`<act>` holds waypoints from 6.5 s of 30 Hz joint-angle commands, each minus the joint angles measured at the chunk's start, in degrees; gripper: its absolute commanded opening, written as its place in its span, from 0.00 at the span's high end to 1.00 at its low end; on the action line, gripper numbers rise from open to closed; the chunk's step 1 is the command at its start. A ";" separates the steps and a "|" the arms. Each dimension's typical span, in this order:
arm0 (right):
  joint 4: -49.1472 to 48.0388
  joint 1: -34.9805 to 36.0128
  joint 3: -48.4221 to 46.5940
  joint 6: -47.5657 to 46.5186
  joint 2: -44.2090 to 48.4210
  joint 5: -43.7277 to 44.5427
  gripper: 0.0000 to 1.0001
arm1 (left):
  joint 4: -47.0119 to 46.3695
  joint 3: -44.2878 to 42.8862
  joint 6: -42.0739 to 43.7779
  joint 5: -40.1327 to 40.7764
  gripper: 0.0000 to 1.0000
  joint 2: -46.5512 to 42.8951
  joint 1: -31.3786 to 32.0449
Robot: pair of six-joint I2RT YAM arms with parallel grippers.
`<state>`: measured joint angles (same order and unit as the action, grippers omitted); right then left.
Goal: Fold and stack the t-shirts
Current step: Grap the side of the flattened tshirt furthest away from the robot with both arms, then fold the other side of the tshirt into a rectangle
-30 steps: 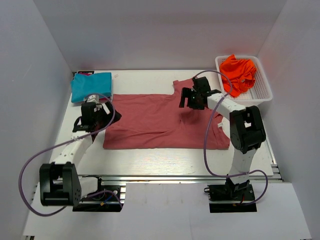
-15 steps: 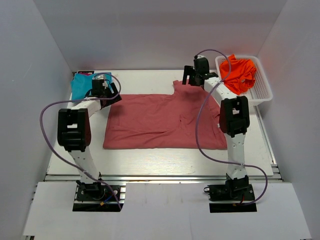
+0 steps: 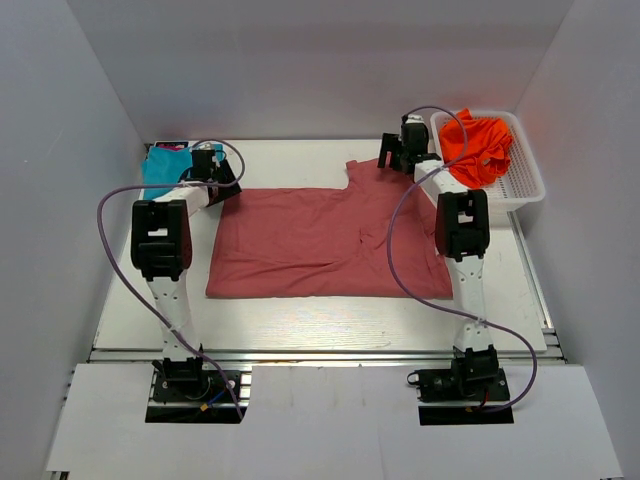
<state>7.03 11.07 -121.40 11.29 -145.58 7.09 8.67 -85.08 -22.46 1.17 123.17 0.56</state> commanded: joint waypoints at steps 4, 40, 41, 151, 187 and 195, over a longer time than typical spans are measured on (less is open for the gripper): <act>-8.06 -0.35 -5.42 -3.20 -4.71 -2.07 0.09 | 1.62 -2.11 0.49 -2.66 0.42 4.09 0.23; -34.27 1.32 32.46 -13.57 22.79 -11.66 1.00 | -10.16 11.43 2.42 -7.85 0.93 -8.75 0.76; -34.27 1.15 32.55 -13.40 22.97 -11.66 1.00 | -10.16 10.29 2.42 -5.93 0.85 -8.22 0.76; -10.37 1.15 108.13 16.05 111.81 3.28 0.39 | 9.38 46.76 -17.96 24.82 0.09 -56.36 3.75; 4.13 13.98 57.41 5.67 45.63 5.48 1.00 | -3.30 42.36 -2.06 -10.49 0.00 -34.76 7.26; 3.79 16.00 66.46 10.15 56.62 0.66 1.00 | -3.30 43.95 -2.59 -9.96 0.00 -35.28 7.26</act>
<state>10.63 26.15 -57.08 18.74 -93.01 9.91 3.22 -42.68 -24.91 -9.89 89.45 7.84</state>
